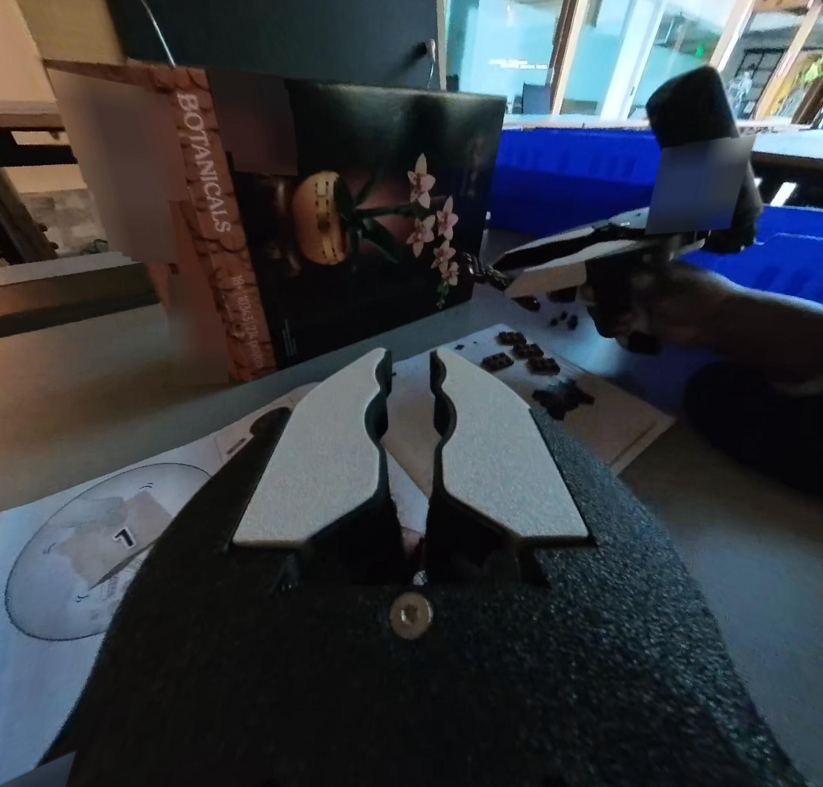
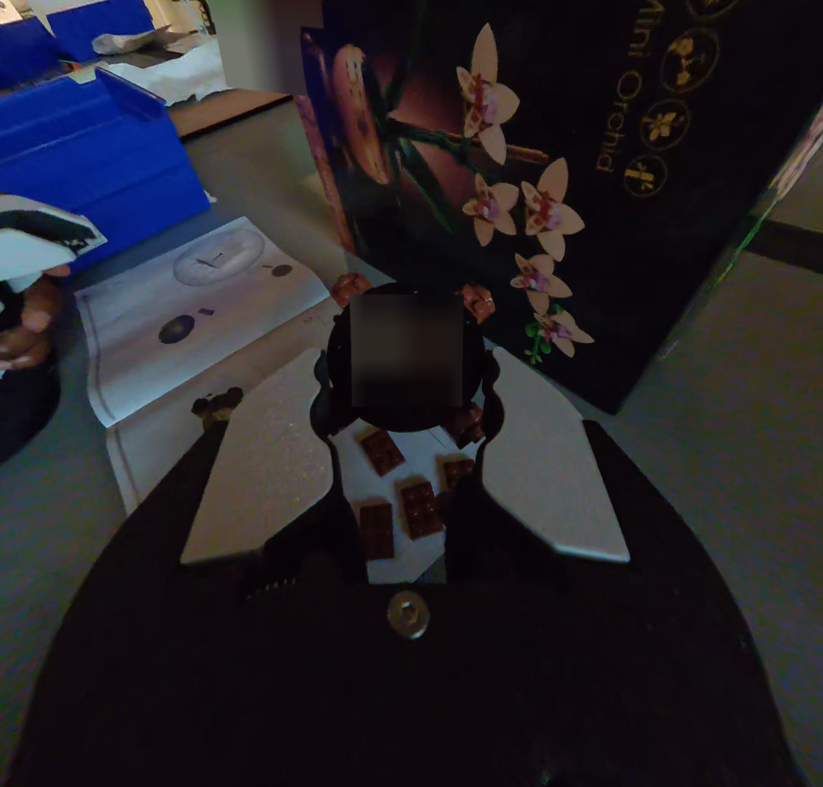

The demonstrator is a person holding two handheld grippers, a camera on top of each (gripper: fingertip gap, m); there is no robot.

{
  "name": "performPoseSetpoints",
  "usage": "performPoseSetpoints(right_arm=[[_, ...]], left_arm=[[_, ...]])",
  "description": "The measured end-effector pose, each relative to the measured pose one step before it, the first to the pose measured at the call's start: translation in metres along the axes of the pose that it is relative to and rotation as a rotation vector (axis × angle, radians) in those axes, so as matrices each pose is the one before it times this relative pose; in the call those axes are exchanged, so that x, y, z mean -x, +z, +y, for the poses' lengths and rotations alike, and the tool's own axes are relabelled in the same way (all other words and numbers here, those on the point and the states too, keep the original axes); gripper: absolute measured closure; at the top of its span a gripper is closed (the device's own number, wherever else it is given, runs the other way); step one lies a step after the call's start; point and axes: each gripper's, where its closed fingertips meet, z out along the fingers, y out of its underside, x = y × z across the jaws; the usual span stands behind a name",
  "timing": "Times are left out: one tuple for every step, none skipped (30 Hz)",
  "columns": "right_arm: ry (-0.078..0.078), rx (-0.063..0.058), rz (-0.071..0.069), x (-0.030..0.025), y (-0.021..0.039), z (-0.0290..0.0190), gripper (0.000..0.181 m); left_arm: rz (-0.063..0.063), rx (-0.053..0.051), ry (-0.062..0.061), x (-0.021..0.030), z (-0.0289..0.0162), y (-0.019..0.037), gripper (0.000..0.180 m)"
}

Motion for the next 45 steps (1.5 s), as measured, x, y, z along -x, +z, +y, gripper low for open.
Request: performPoseSetpoints(right_arm=[[-0.0058, 0.0049, -0.0027, 0.00073, 0.00025, 0.00065, 0.116], [-0.0048, 0.005, -0.0056, 0.00143, 0.00062, 0.00066, 0.116], [-0.0028, 0.0043, -0.0033, 0.00122, 0.0004, 0.00066, 0.116], [-0.0044, 0.0036, -0.0048, 0.00129, 0.00093, 0.00038, 0.116], [-0.0046, 0.0036, -0.0045, 0.00135, 0.0007, 0.00069, 0.116], [-0.0039, 0.0058, 0.0009, 0.00216, -0.00031, 0.00139, 0.116], [-0.0069, 0.0064, 0.0, 0.00031, 0.00063, 0.00095, 0.116], [-0.0064, 0.0056, -0.0011, 0.00069, 0.00054, 0.00081, 0.116], [-0.0023, 0.0019, -0.0027, 0.00096, 0.00038, 0.00024, 0.116], [0.0008, 0.0009, -0.0054, 0.00109, 0.00034, 0.00021, 0.116], [0.0005, 0.002, -0.0057, 0.00123, 0.00045, 0.00029, 0.116], [-0.0016, 0.0024, -0.0021, 0.00047, 0.00041, 0.00055, 0.116], [-0.0045, 0.0027, 0.0016, 0.0, 0.0002, 0.00048, 0.116], [-0.0068, 0.0049, 0.0021, -0.00011, 0.00009, 0.00064, 0.116], [-0.007, 0.005, 0.0028, -0.00021, 0.00008, 0.00065, 0.116], [-0.0037, 0.0012, 0.0002, 0.00044, 0.00013, 0.00014, 0.116], [-0.0003, 0.0005, -0.0029, 0.00057, 0.00017, 0.00011, 0.116], [0.0, 0.0012, -0.0032, 0.00054, 0.00013, 0.00018, 0.116], [-0.0022, 0.0019, 0.0004, 0.00024, 0.00037, 0.0003, 0.116], [-0.0052, 0.0026, 0.0029, -0.00012, 0.00051, 0.00065, 0.116], [-0.0055, 0.0023, 0.0012, 0.00011, 0.00041, 0.00033, 0.116], [-0.003, 0.0025, -0.0011, 0.00095, 0.00083, 0.0002, 0.116], [-0.0037, 0.001, -0.0058, 0.00152, 0.00011, 0.00014, 0.116], [-0.0069, -0.0024, -0.0096, 0.00276, 0.00045, -0.00081, 0.116], [-0.015, -0.0055, -0.0165, 0.00534, 0.00018, -0.00104, 0.116], [-0.0355, -0.0091, -0.0469, 0.007, -0.00089, -0.00276, 0.116], [-0.0547, 0.0017, -0.0862, 0.0155, 0.00126, -0.00111, 0.116], [-0.0543, 0.0275, -0.0996, 0.01848, 0.0029, 0.00241, 0.116], [-0.0549, 0.0404, -0.051, 0.01263, 0.00486, 0.00448, 0.116], [-0.0666, 0.0472, -0.0092, 0.00689, 0.00525, 0.00565, 0.116], [-0.0756, 0.0417, -0.0004, 0.00513, 0.00442, 0.00501, 0.116], [-0.0727, 0.0258, -0.0122, 0.00597, 0.00332, 0.00322, 0.116], [-0.0626, 0.0063, -0.0282, 0.00784, 0.00201, 0.00069, 0.116], [-0.0506, -0.0124, -0.0327, 0.00798, 0.0011, -0.00185, 0.116], [-0.0419, -0.0178, -0.0227, 0.00605, 0.00017, -0.00289, 0.116], [-0.038, -0.0206, -0.012, 0.00389, -0.00053, -0.00414, 0.116], [-0.0303, -0.0242, 0.0026, 0.00128, -0.00136, -0.00454, 0.116], [-0.0225, -0.0234, 0.0156, -0.00129, -0.00197, -0.00438, 0.116], [-0.0196, -0.0196, 0.0308, -0.00404, -0.00252, -0.00414, 0.116], [-0.0179, -0.0179, 0.0487, -0.0068, -0.00278, -0.0037, 0.116], [-0.0164, -0.0122, 0.0599, -0.00872, -0.0028, -0.00275, 0.116], [-0.0195, -0.0084, 0.0511, -0.00742, -0.00267, -0.00203, 0.116], [-0.0231, -0.0094, 0.035, -0.00466, -0.00233, -0.00181, 0.116], [-0.0203, -0.0154, 0.0288, -0.00316, -0.00174, -0.00347, 0.116], [-0.0145, -0.0225, 0.0134, -0.00092, -0.00119, -0.00403, 0.116]], left_arm=[[0.0049, 0.0149, 0.0003, -0.00069, 0.00212, 0.00109, 0.164], [0.0048, 0.0099, -0.0002, -0.0005, 0.00109, 0.00088, 0.163], [0.0011, 0.0069, -0.0006, -0.00003, 0.00097, 0.00051, 0.163], [0.002, 0.005, -0.0003, -0.00017, 0.00075, 0.00035, 0.163], [0.002, 0.0024, 0.0014, -0.00038, 0.00025, 0.00037, 0.163], [0.0005, 0.0011, 0.0025, -0.00027, 0.00013, 0.00009, 0.163], [0.0002, 0.0013, 0.0024, -0.00022, 0.00015, 0.00016, 0.163], [-0.0002, 0.0014, 0.002, -0.00019, 0.00036, 0.00019, 0.163], [-0.0001, 0.0025, 0.0023, -0.00018, 0.0003, 0.00008, 0.163], [0.0009, 0.0027, 0.0028, -0.00035, 0.00051, 0.00021, 0.163], [0.0011, 0.0027, 0.0028, -0.00038, 0.0003, 0.00028, 0.162], [0.0015, 0.0033, 0.0021, -0.00035, 0.00036, 0.00032, 0.162], [0.0006, 0.0026, 0.0015, -0.00033, 0.00021, 0.00006, 0.162], [0.0002, 0.0012, 0.0011, -0.00002, 0.00022, 0.00014, 0.162], [0.0007, 0.0008, 0.0011, -0.00021, 0.0001, -0.00002, 0.162], [-0.0002, 0.0, 0.0007, -0.0001, -0.00003, 0.00023, 0.162], [0.0003, 0.0, 0.0006, -0.00018, -0.00012, 0.00012, 0.162], [0.0008, 0.0003, 0.0, 0.00002, 0.00001, 0.00015, 0.162], [0.0004, 0.0008, -0.0005, -0.00007, 0.00028, 0.00007, 0.162], [0.0011, 0.0004, -0.001, -0.00013, 0.00016, -0.00013, 0.162], [0.0018, 0.0013, -0.0007, -0.00026, 0.00015, 0.0, 0.162], [0.0013, 0.0015, -0.0005, -0.00009, 0.00017, -0.00002, 0.162], [0.0018, 0.002, 0.0005, -0.00026, 0.00032, 0.00009, 0.162], [0.0011, 0.0024, 0.0009, -0.00015, 0.00029, 0.00004, 0.161], [0.0008, 0.0023, 0.0019, -0.0004, 0.00033, 0.00033, 0.161], [0.0011, 0.002, 0.002, -0.00029, 0.00025, 0.00053, 0.161], [0.0013, 0.0024, 0.0024, -0.0004, 0.00052, 0.00045, 0.161], [0.0012, 0.0031, 0.002, -0.00032, 0.00041, 0.00035, 0.161], [0.0011, 0.0039, 0.0012, -0.00048, 0.00044, 0.0002, 0.161], [0.0016, 0.0034, 0.0006, -0.00042, 0.0004, 0.0, 0.161], [0.001, 0.0024, 0.001, -0.00037, 0.00023, 0.00029, 0.161], [0.0002, -0.0003, 0.0017, -0.00006, -0.00007, 0.00025, 0.158], [0.0031, -0.0012, 0.0049, -0.00072, -0.00009, 0.00033, 0.156], [0.0142, -0.001, 0.0142, -0.00246, -0.00001, -0.00043, 0.154], [0.0119, 0.0034, 0.0194, -0.00355, 0.0001, 0.00061, 0.152], [-0.0031, 0.0056, 0.0201, -0.00142, 0.00027, 0.00005, 0.146], [-0.0019, 0.0028, 0.0191, -0.0016, -0.00046, 0.0008, 0.138], [0.0077, 0.0015, 0.0074, -0.00124, -0.00137, 0.00092, 0.131], [0.0309, 0.0106, -0.0157, -0.00239, -0.00182, -0.00061, 0.124], [0.0432, 0.0149, -0.0482, -0.00322, -0.00239, 0.00077, 0.115], [0.061, 0.0068, -0.0715, -0.00511, -0.00426, 0.00045, 0.109], [0.0868, 0.0042, -0.0791, -0.00817, -0.0047, 0.00044, 0.108], [0.0903, 0.0158, -0.085, -0.00822, -0.0027, 0.00139, 0.107], [0.0782, 0.0227, -0.0758, -0.00627, -0.00139, 0.00256, 0.108], [0.0636, 0.0106, -0.062, -0.00465, -0.00109, 0.00376, 0.113]])
